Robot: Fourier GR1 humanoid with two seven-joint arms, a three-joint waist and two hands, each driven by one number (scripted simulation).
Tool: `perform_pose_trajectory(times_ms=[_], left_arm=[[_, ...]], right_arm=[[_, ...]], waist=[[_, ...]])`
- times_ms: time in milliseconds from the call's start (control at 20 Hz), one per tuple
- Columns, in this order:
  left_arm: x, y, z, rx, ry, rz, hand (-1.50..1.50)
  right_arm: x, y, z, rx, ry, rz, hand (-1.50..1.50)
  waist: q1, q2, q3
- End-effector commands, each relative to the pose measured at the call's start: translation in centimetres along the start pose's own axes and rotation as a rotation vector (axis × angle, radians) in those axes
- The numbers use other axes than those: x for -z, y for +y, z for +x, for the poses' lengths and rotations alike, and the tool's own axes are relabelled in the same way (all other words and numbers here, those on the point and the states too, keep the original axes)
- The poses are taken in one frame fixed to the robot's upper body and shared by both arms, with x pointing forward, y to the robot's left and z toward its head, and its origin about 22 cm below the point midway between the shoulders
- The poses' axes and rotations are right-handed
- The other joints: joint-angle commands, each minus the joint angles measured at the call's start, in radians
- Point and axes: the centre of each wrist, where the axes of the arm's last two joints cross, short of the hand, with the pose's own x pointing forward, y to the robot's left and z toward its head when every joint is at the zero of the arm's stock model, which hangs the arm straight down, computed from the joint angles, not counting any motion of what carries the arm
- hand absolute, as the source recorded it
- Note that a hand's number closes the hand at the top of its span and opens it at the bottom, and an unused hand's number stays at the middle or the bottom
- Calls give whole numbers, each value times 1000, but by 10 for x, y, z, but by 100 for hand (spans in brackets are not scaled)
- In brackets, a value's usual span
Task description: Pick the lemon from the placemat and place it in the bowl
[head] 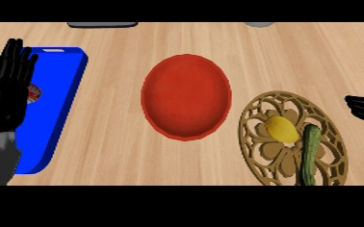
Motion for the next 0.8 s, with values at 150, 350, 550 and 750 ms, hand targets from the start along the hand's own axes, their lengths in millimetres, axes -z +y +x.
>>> perform_pose_trajectory(times_ms=[150, 350, 550, 750], left_arm=[[-1, -4, 2, -5, 13, -9, 0], [4, -16, 3, -17, 4, -25, 0], [16, -18, 2, -6, -3, -42, 0], [13, -6, 1, -5, -21, -47, 0]], right_arm=[[-3, -42, 19, -152, 83, 378, -150], [0, -40, 18, -260, 94, 495, -150], [-10, -36, -1, -254, 126, 519, -150], [-13, -26, -13, -276, 157, 534, -150]], waist=[[19, 1, 0], [24, 4, 0], [36, 10, 0], [32, 7, -1]])
